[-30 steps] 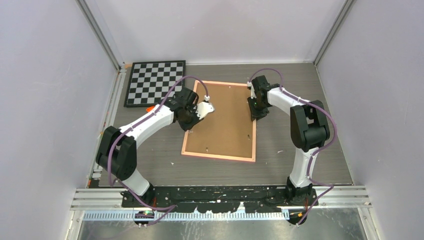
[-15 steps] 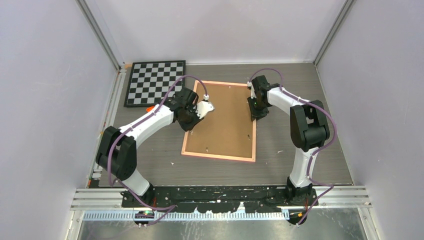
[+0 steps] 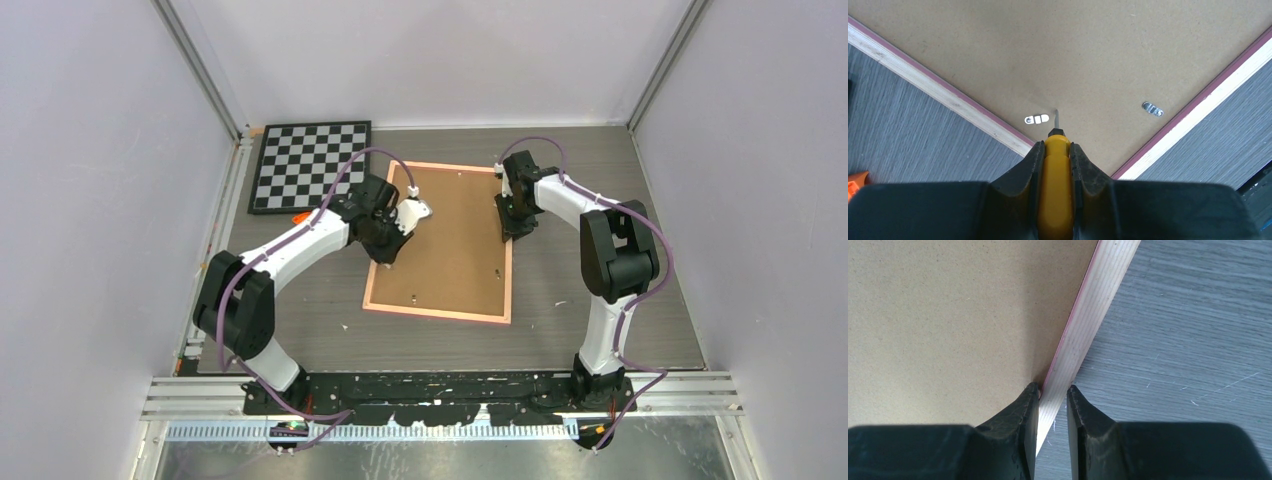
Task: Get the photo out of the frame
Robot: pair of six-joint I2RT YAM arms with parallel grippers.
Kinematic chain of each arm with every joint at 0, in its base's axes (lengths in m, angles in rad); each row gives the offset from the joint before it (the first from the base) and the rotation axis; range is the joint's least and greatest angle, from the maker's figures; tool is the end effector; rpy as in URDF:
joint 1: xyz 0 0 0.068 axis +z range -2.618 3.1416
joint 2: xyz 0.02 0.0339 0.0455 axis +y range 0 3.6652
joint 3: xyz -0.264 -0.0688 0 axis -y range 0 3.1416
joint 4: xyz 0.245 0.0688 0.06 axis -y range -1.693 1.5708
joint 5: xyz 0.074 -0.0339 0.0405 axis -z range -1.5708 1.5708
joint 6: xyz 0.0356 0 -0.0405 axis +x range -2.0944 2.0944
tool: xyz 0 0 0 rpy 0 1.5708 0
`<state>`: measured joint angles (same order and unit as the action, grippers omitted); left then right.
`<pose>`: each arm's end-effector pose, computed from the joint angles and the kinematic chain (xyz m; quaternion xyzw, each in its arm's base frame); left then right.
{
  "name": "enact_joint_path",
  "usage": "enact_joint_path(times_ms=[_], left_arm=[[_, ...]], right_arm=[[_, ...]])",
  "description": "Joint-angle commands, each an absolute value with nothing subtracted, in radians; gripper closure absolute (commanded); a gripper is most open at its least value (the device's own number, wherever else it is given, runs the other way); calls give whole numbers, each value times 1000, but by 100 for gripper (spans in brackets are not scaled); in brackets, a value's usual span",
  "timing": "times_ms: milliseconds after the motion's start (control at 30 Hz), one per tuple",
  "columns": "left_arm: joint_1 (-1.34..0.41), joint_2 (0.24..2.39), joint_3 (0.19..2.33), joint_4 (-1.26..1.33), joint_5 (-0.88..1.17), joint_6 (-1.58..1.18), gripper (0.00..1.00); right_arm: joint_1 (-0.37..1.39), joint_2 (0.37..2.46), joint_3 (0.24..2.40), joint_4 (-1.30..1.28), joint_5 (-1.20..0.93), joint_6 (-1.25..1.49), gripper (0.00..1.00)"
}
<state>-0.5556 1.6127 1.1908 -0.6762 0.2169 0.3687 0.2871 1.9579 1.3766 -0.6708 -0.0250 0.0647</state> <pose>0.2752 -0.1799 0.2348 0.4536 0.8538 -0.1265 0.2219 0.3754 0.1118 0.1695 -0.1115 0.9809 0.0399 0.1541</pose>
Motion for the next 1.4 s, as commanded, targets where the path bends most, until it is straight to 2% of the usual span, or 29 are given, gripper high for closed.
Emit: enact_joint_path(times_ms=[0,167,300,800,1367], left_arm=[[-569,1658,1183,-665,275,326,100],[-553,1640,1274,-705,291,320,100],[-515,1661,1377,-709,229,333,100],[-381,1977,1790,-695,147,340,100],[-380,2192,1998,-668,94,332,100]], right_arm=[[296,2058,1346,-623,28,45,99],[296,2059,1347,-624,17,41,99],[295,2062,1347,-631,-12,28,100],[296,2066,1346,-636,-49,7,99],[296,2064,1343,-635,-49,4,99]])
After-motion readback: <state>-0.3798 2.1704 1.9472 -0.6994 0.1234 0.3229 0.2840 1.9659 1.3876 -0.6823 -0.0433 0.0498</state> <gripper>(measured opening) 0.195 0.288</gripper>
